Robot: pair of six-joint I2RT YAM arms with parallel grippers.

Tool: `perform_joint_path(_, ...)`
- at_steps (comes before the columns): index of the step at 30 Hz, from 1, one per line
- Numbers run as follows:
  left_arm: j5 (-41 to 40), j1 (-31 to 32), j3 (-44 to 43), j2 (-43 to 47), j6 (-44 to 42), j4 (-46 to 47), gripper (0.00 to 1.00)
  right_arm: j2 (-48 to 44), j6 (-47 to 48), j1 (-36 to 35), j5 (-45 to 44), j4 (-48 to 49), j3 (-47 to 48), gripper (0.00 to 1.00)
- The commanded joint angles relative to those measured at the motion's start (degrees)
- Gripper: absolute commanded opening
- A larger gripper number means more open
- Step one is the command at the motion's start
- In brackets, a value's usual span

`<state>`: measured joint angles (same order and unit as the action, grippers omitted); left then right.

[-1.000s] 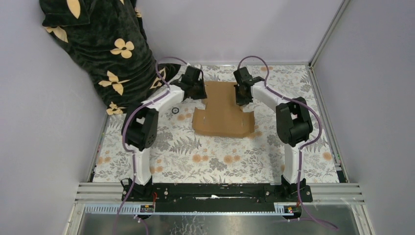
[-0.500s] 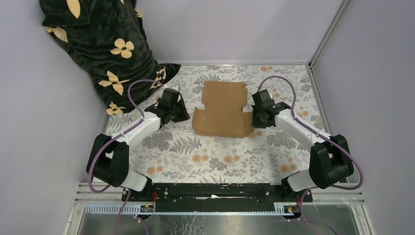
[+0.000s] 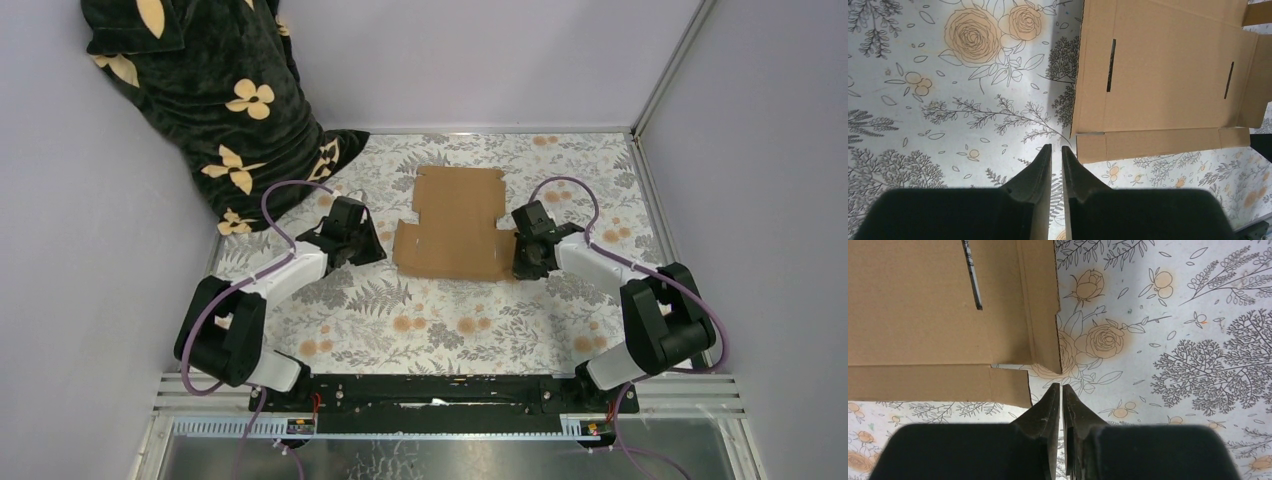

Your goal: Fold the paper box

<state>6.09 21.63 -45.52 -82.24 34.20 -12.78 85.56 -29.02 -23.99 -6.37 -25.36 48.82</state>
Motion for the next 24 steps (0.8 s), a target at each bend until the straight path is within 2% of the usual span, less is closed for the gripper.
perform_joint_path(1,1.55,-0.49,0.61,-2.08,0.89,4.60,0.17,2.01,-0.94,-0.34,-0.04,1.76,1.80,0.13)
perform_joint_path(24,3.12,-0.10,0.92,-6.41,0.49,5.79,0.14,4.97,0.23,-0.36,-0.08,0.64,6.63,0.13)
